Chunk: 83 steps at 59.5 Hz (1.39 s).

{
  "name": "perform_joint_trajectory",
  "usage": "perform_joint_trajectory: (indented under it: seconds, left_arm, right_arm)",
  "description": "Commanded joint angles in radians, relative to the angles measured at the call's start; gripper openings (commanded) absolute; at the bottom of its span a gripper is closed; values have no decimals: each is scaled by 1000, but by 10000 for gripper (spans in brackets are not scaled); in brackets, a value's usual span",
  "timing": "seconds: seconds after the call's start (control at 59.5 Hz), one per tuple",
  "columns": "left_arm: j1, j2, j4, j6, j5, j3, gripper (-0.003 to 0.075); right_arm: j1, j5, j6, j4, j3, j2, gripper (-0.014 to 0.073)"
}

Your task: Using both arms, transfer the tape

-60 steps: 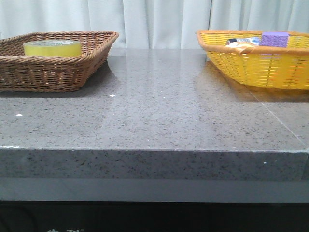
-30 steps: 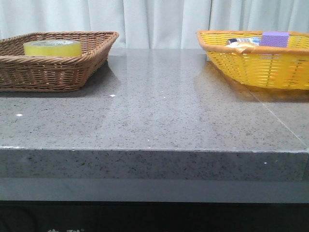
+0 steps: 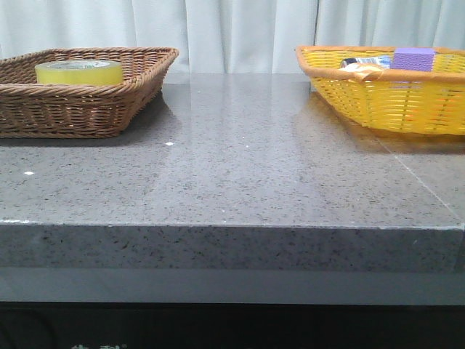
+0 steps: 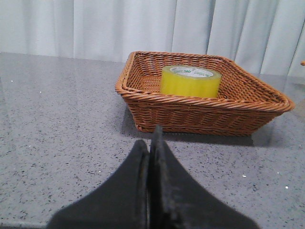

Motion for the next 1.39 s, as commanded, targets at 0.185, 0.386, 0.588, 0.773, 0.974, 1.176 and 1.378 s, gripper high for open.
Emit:
perform_joint_trajectory:
  seconds: [0.185,0.386,0.588,0.773,0.974,1.176,1.378]
  left_arm:
    - [-1,-17,-10,-9,-75,39,-20]
    - [-1,-17,-10,-9,-75,39,-20]
    - [-1,-17,-10,-9,-75,39,-20]
    - [-1,-17,-10,-9,-75,39,-20]
    - [-1,-17,-10,-9,-75,39,-20]
    - [-1,-17,-10,-9,-75,39,-20]
    - [-1,-17,-10,-9,-75,39,-20]
  right_arm:
    - [-16,-118,-11,14,87,-69,-68]
    - [-16,-114,-11,16,87,-68,-68]
    - [-16,-113,-11,16,87,-68,-68]
    - [-16,-114,14,-18,87,-68,-68]
    - [-18,-114,114,-79,87,-68,-68]
    - [-25,-115,114,-78,87,-68,-68]
    - [-54,-111,114,-78,87,-68,-68]
